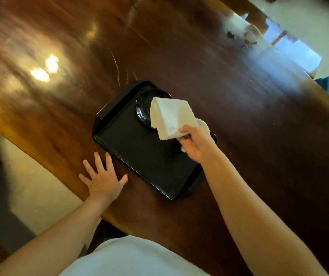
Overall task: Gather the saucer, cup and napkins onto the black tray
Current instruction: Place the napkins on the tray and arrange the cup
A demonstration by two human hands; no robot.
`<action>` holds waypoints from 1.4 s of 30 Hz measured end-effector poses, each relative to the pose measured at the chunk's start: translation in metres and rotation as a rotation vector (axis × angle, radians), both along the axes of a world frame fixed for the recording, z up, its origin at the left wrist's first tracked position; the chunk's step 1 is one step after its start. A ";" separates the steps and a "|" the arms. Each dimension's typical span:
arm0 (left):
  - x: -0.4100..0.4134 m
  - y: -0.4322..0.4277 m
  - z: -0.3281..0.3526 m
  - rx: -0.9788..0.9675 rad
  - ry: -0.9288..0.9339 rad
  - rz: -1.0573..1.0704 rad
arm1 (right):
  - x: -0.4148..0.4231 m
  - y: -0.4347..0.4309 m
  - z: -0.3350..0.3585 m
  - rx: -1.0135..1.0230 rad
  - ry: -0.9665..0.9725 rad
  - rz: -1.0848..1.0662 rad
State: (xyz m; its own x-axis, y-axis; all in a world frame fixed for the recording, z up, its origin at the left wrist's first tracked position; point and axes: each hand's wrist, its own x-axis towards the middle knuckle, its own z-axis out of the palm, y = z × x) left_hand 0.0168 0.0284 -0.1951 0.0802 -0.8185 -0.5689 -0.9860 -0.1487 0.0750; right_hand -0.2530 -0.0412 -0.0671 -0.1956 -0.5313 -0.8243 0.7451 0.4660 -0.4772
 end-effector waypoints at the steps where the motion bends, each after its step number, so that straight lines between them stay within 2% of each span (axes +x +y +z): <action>1: 0.002 0.001 0.000 -0.007 -0.008 -0.013 | 0.008 0.015 -0.006 0.008 -0.013 0.043; 3: 0.014 0.034 -0.010 0.047 -0.006 0.007 | 0.034 0.068 -0.027 0.048 -0.011 0.153; 6: 0.010 0.034 -0.014 0.004 0.033 0.021 | 0.036 0.082 -0.041 0.145 0.027 0.288; 9: 0.004 0.015 -0.008 -0.052 0.036 0.003 | 0.038 0.068 -0.041 0.187 0.211 0.440; 15: 0.007 0.005 -0.010 -0.057 0.012 -0.010 | 0.031 0.060 -0.048 0.231 0.666 0.438; 20: 0.005 0.007 -0.012 -0.082 -0.006 -0.021 | 0.004 0.073 -0.038 0.309 0.772 0.336; 22: 0.003 0.009 -0.015 -0.099 -0.018 -0.021 | -0.001 0.074 -0.040 0.357 0.739 0.314; 27: 0.002 0.019 -0.027 -0.196 -0.034 -0.014 | 0.006 0.058 -0.049 0.314 0.366 0.167; 30: 0.000 0.021 -0.032 -0.238 -0.046 -0.015 | 0.006 0.048 -0.061 0.295 0.237 0.109; 38: -0.001 0.024 -0.034 -0.290 -0.052 -0.008 | -0.011 0.061 -0.069 0.343 0.332 -0.048; 42: 0.000 0.024 -0.037 -0.318 -0.033 -0.003 | -0.021 0.070 -0.064 0.341 0.301 -0.165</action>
